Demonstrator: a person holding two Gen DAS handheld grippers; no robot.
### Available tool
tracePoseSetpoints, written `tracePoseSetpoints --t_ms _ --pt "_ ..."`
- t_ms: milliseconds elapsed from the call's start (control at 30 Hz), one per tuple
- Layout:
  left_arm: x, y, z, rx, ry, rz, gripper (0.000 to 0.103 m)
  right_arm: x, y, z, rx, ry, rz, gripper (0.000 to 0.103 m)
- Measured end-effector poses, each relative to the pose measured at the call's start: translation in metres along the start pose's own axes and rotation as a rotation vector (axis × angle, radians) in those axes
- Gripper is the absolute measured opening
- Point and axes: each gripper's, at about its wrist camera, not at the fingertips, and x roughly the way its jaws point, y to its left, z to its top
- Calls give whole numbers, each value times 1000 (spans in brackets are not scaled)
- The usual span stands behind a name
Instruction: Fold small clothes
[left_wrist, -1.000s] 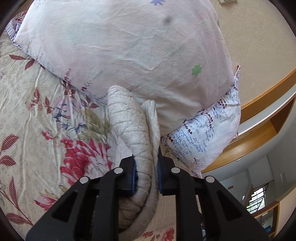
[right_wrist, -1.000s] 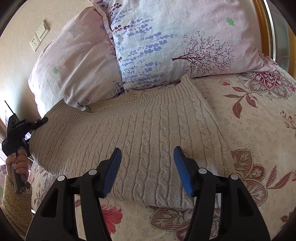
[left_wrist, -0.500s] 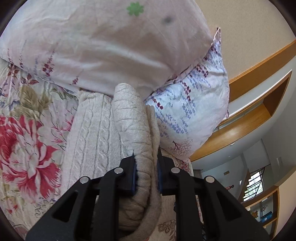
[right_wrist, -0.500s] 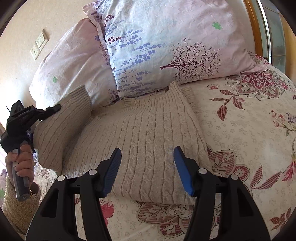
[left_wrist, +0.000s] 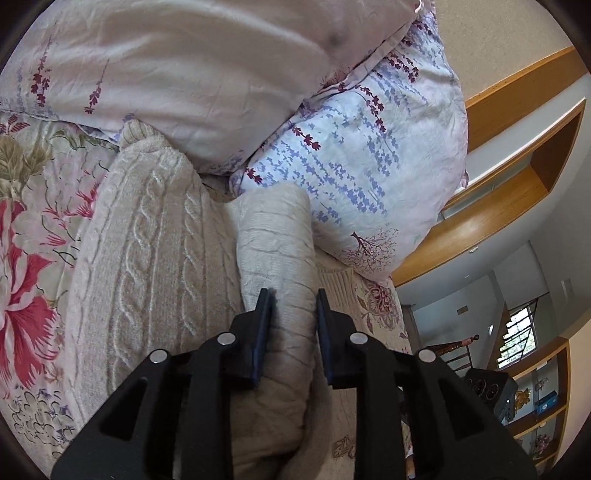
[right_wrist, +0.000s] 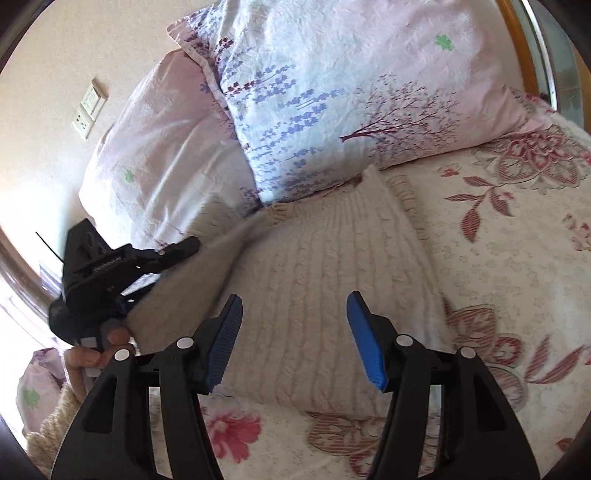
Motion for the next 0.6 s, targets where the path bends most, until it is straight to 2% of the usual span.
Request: tracePoseSetpoints --t_ms 100,167,233,300,433,600 --pt "-2 -3 -3 8 31 -70 43 25 5 9 57 94 143 66" --pt "-14 -3 -5 11 32 -111 51 43 6 13 96 156 189 66" --pt "-33 1 -5 25 -1 -111 57 58 8 17 128 209 222 66" --pt "-55 11 -2 36 -62 -54 64 70 10 19 144 250 242 66" --pt "-79 37 8 27 -119 111 65 90 15 20 174 331 262 66" --pt "-75 65 7 7 -66 220 65 110 15 24 234 390 287 65"
